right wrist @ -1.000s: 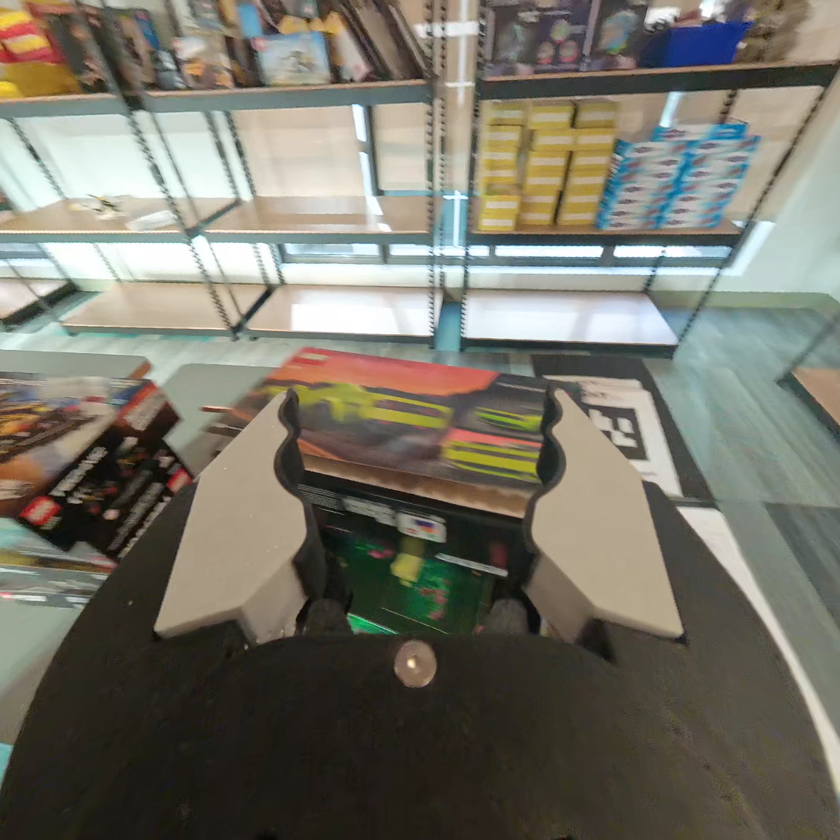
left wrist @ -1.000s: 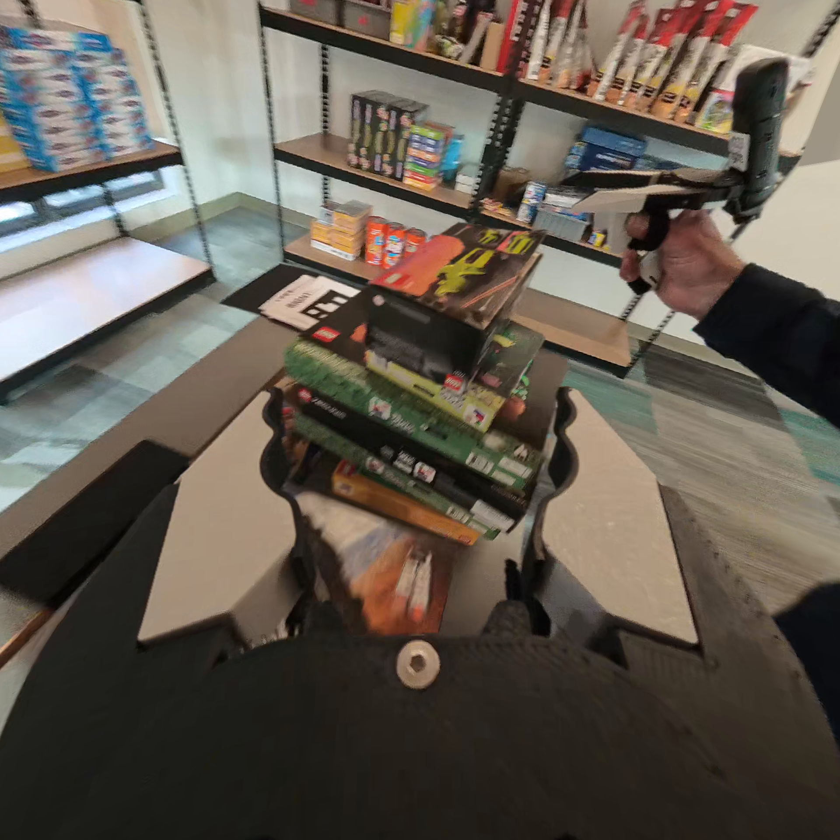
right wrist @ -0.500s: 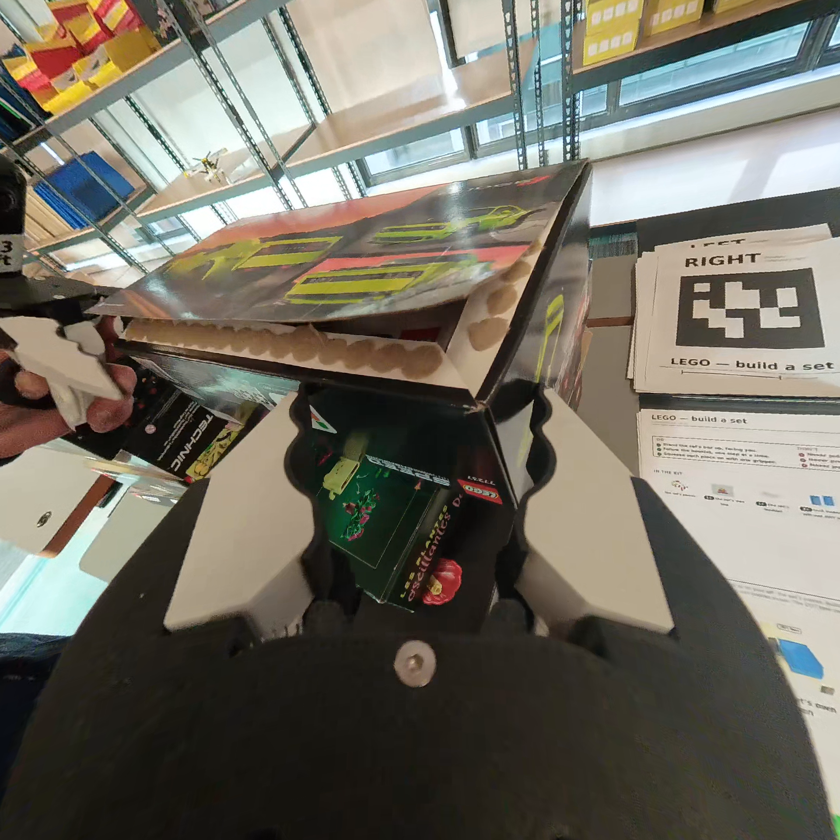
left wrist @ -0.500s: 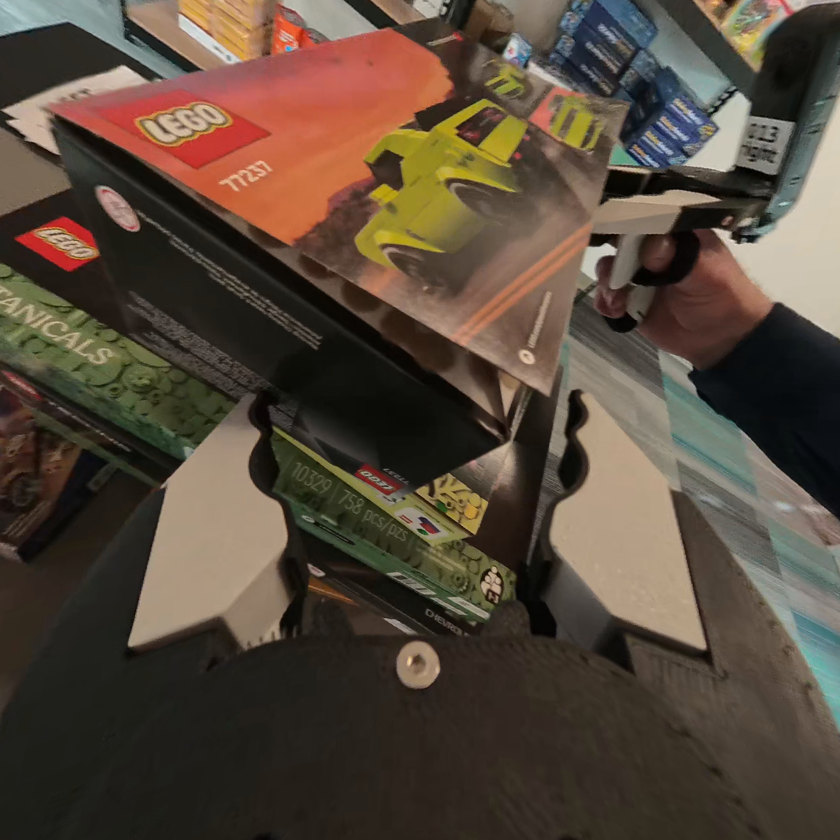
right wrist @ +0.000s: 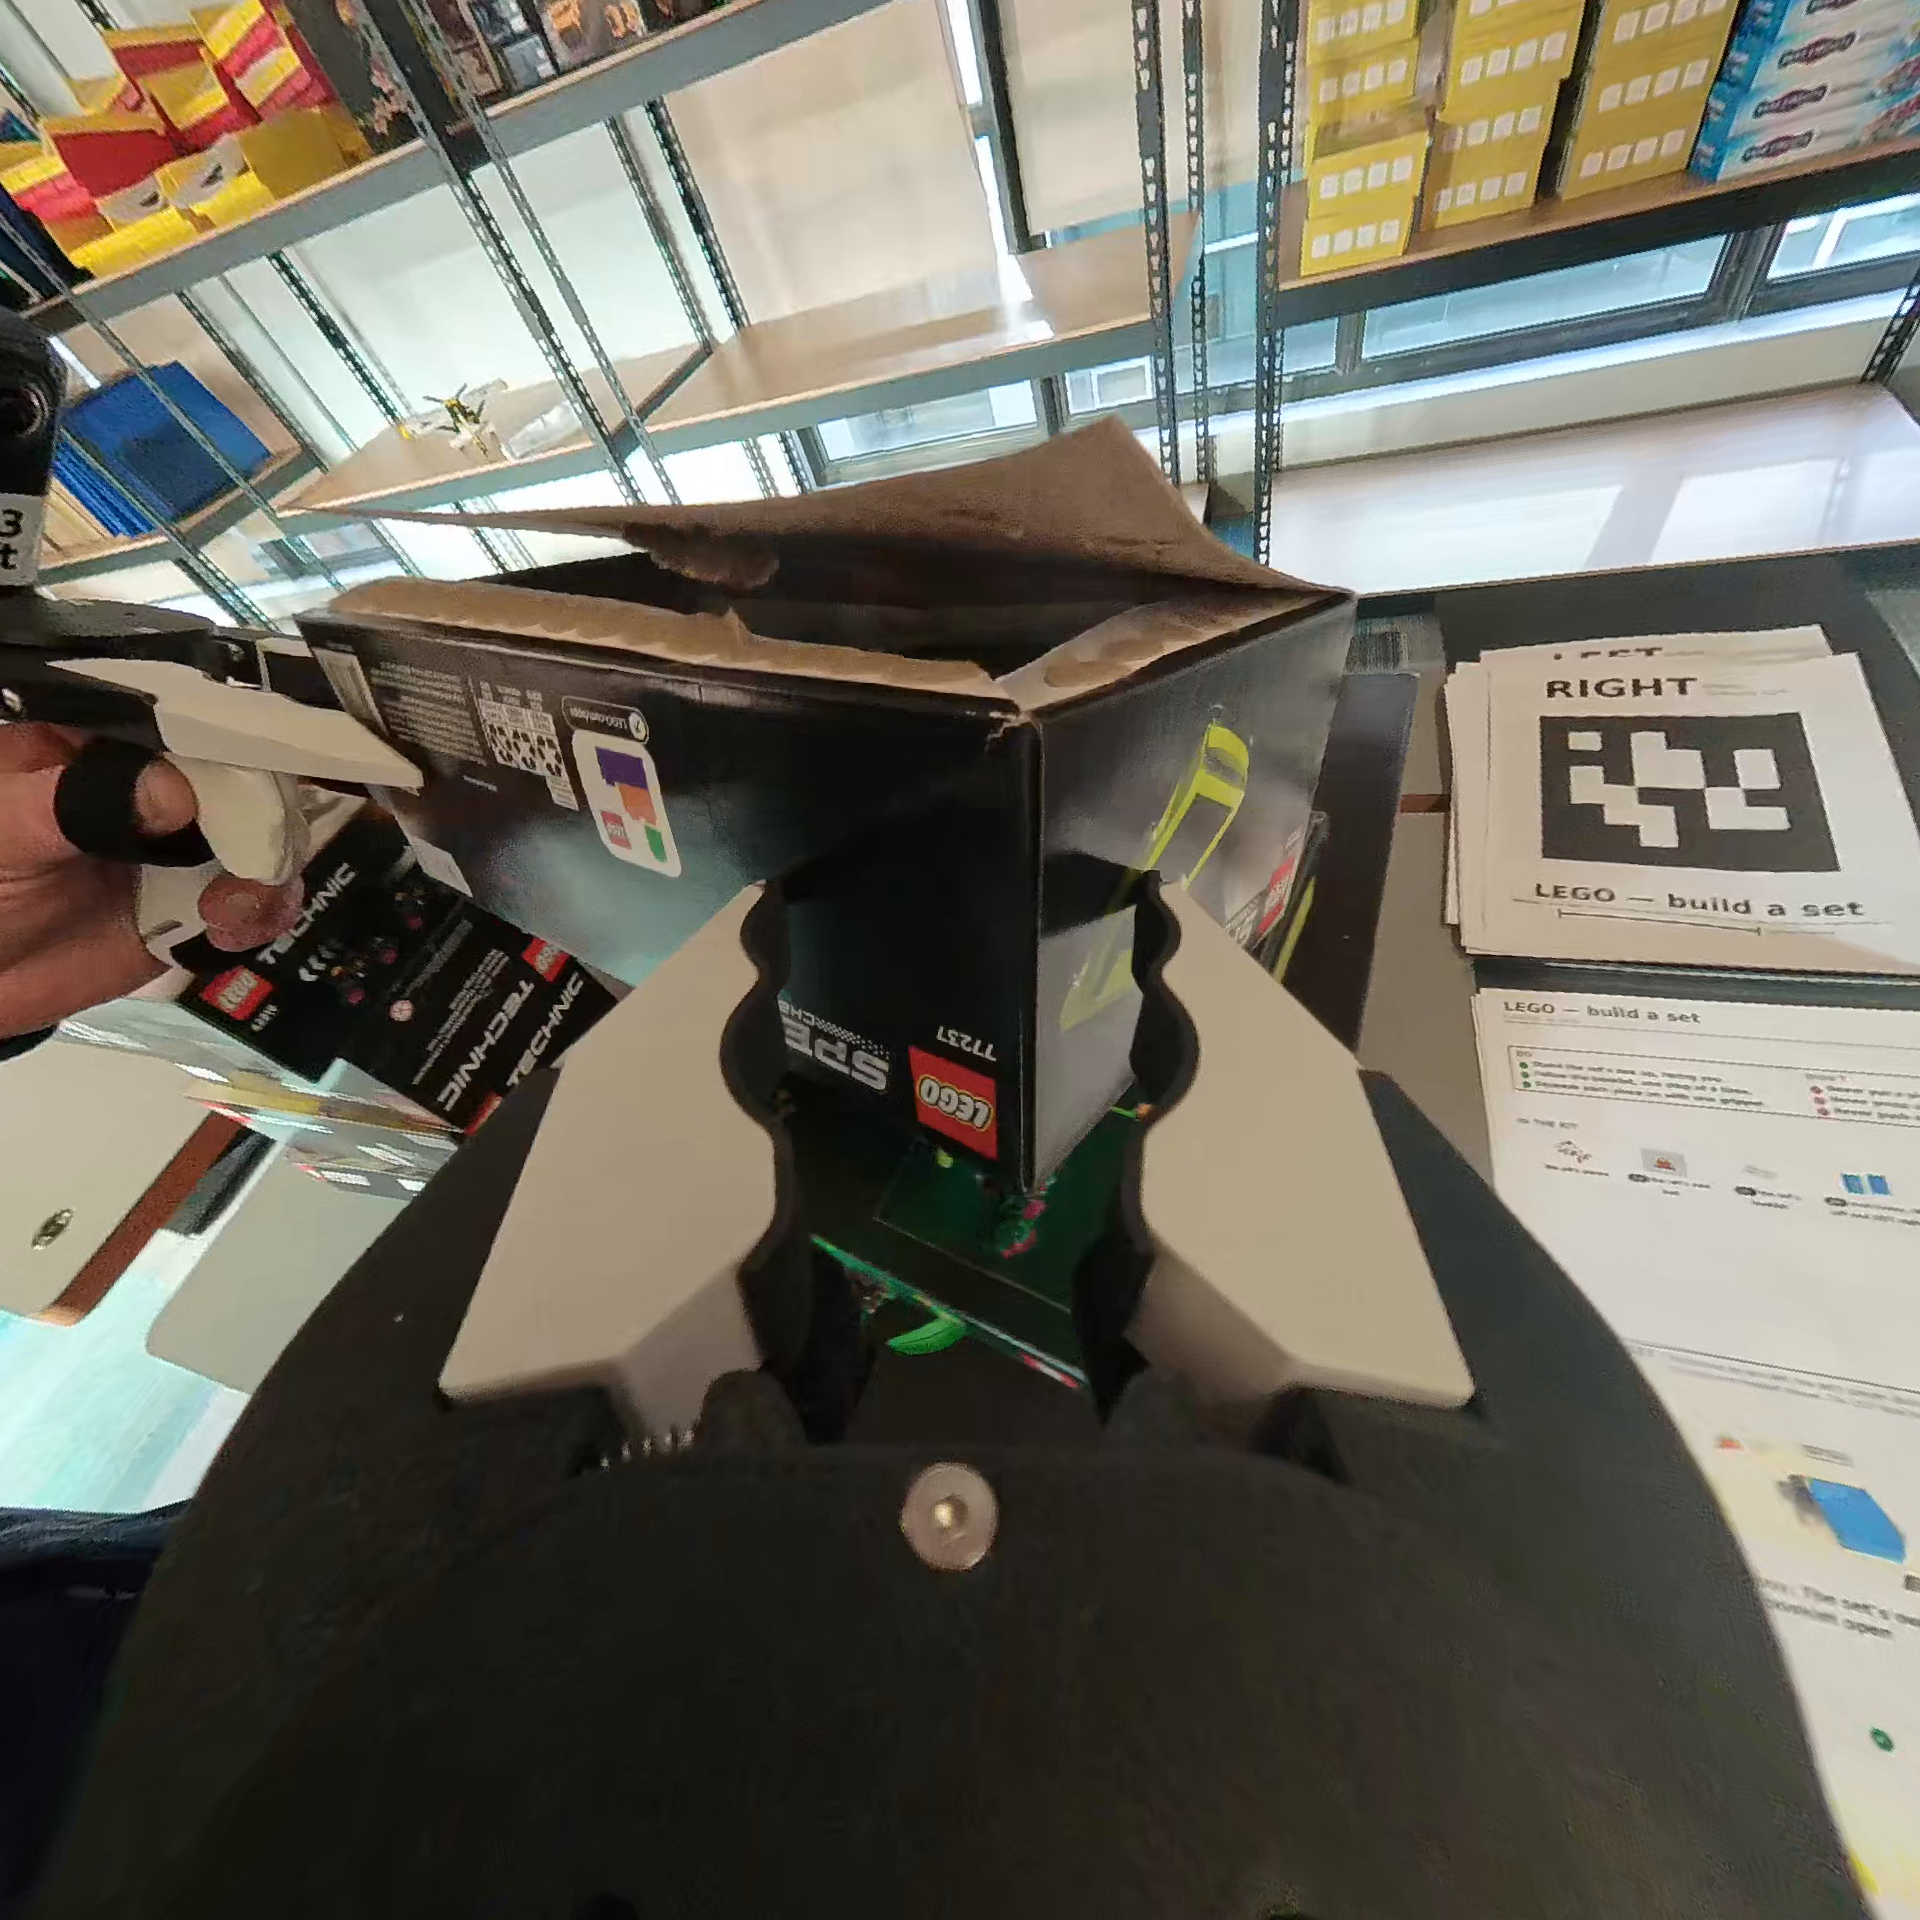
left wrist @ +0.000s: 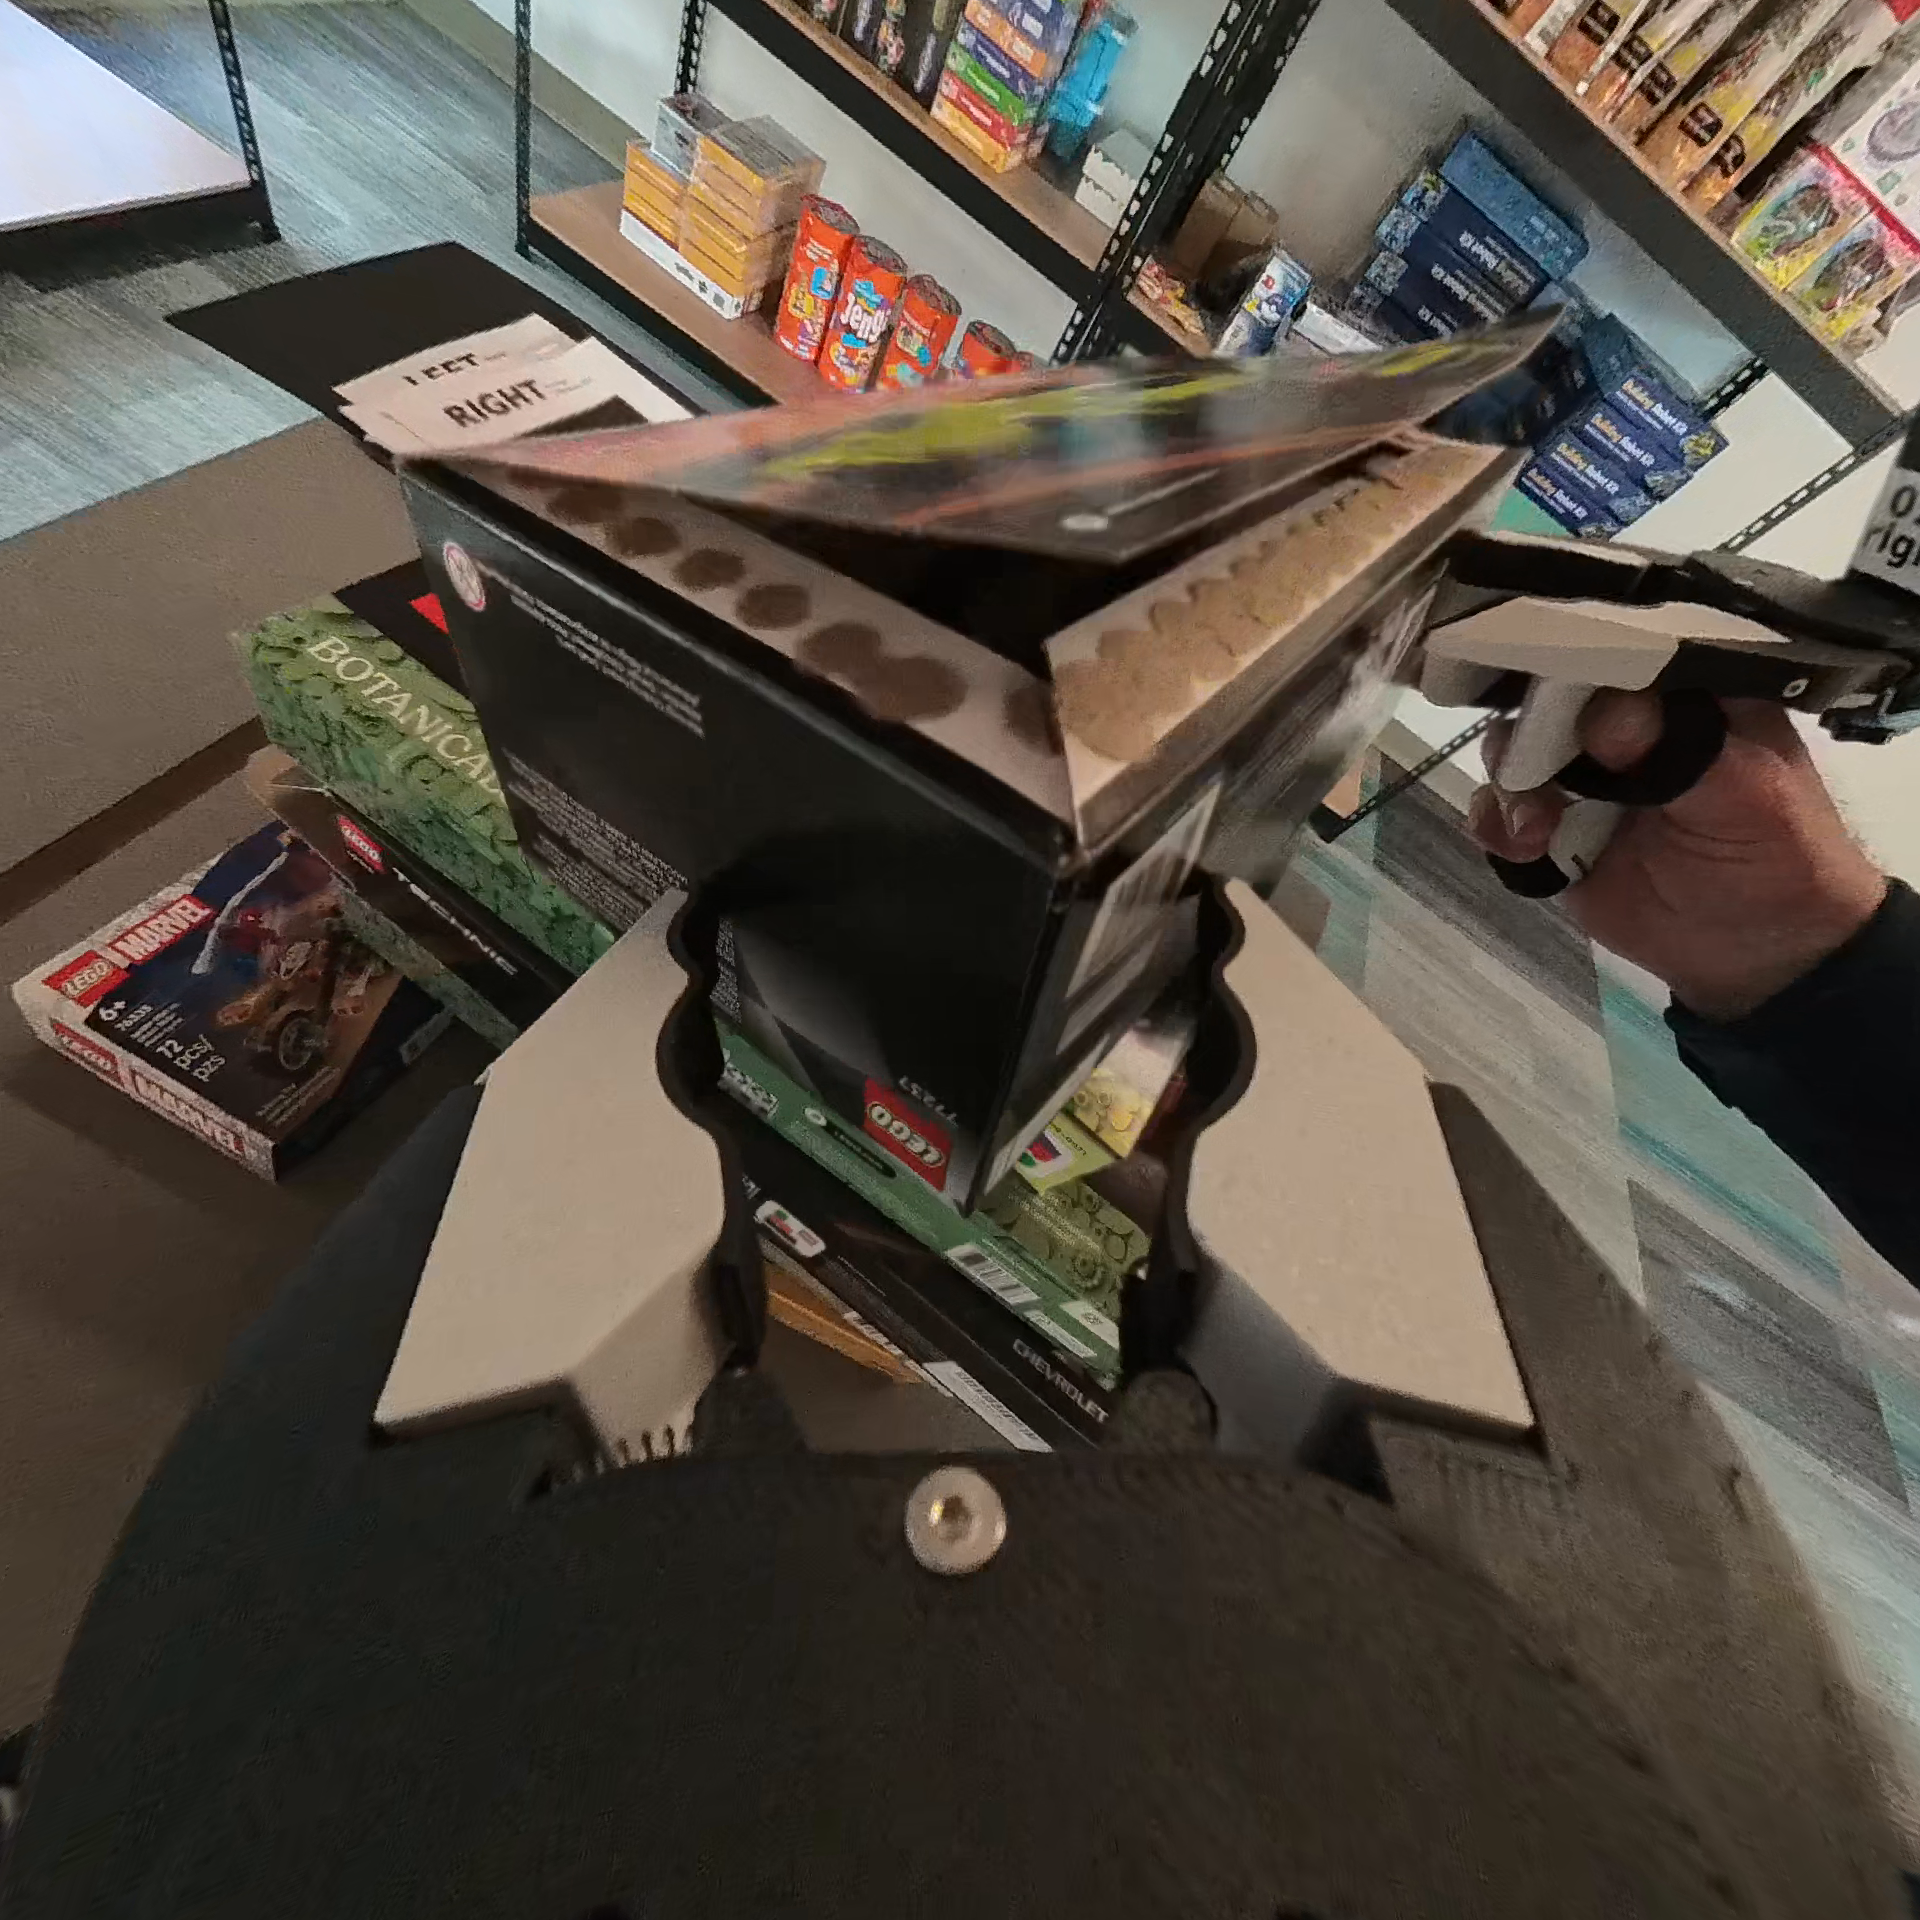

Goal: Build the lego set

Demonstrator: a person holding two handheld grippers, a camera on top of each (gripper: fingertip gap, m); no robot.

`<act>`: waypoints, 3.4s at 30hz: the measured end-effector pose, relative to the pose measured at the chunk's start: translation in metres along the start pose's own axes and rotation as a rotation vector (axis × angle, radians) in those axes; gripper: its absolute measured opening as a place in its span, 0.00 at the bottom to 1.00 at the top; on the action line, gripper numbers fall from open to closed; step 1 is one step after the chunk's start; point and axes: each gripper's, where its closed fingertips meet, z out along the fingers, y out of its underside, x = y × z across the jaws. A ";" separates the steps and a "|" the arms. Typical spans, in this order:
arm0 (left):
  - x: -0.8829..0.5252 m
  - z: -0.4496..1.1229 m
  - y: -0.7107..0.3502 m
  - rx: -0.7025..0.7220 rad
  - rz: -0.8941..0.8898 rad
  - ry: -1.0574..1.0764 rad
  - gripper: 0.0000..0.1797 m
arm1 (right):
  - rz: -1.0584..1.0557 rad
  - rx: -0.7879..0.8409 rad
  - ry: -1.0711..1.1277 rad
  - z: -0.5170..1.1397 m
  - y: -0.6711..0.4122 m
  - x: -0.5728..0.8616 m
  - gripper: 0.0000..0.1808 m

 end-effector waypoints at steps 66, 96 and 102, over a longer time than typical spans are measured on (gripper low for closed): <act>-0.035 -0.381 -0.015 0.191 0.381 -0.399 0.46 | -0.213 -0.060 -0.098 0.076 -0.007 -0.177 0.48; 0.159 0.047 0.114 -0.391 -0.012 0.499 0.47 | 0.146 -0.294 0.115 0.012 0.102 0.040 0.49; 0.142 0.032 0.067 -0.192 0.034 0.406 0.47 | 0.110 -0.322 0.148 0.000 0.091 0.059 0.48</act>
